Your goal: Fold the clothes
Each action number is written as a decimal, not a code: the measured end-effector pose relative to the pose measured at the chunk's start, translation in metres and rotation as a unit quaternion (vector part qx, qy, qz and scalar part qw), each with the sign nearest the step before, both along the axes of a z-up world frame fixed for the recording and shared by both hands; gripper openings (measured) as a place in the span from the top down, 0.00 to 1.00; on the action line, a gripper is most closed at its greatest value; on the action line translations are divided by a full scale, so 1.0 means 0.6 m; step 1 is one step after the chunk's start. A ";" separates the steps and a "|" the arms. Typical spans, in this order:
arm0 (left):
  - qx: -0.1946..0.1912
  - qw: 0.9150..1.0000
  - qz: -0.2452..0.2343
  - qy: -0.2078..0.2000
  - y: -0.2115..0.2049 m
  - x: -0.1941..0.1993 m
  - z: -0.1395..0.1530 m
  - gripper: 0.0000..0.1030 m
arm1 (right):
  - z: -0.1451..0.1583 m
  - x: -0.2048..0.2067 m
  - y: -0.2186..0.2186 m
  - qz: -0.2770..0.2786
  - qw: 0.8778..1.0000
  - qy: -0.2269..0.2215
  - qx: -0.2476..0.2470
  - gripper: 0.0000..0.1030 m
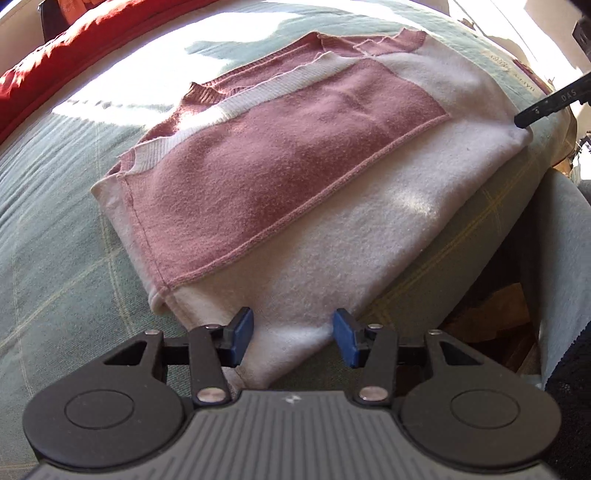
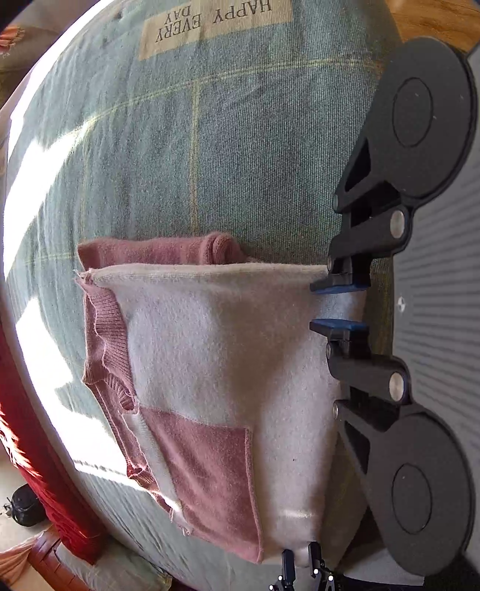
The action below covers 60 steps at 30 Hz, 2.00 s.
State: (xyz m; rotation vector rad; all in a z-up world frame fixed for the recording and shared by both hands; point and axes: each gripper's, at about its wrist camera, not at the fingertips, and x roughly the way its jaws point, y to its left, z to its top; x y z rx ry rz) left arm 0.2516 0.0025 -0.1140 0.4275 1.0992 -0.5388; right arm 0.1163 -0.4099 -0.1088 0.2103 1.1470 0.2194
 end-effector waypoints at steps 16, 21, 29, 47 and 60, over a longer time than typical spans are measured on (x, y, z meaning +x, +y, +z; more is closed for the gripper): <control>-0.020 0.995 0.095 -0.031 0.043 0.135 -0.016 0.41 | -0.017 0.088 0.001 -0.040 0.998 -0.042 -0.032 0.88; -0.063 0.991 0.106 -0.048 0.059 0.157 0.013 0.42 | 0.026 0.112 0.018 -0.025 0.995 -0.091 -0.039 0.84; -0.123 0.982 0.140 -0.010 0.060 0.221 -0.029 0.43 | -0.024 0.177 -0.004 -0.068 0.995 -0.064 -0.025 0.84; -0.158 0.982 0.081 0.066 0.001 0.125 0.064 0.30 | 0.020 0.139 0.024 -0.056 0.989 -0.005 0.137 0.41; -0.317 0.900 0.196 0.226 0.008 0.044 -0.024 0.24 | -0.064 0.057 0.174 0.018 0.923 0.123 0.364 0.29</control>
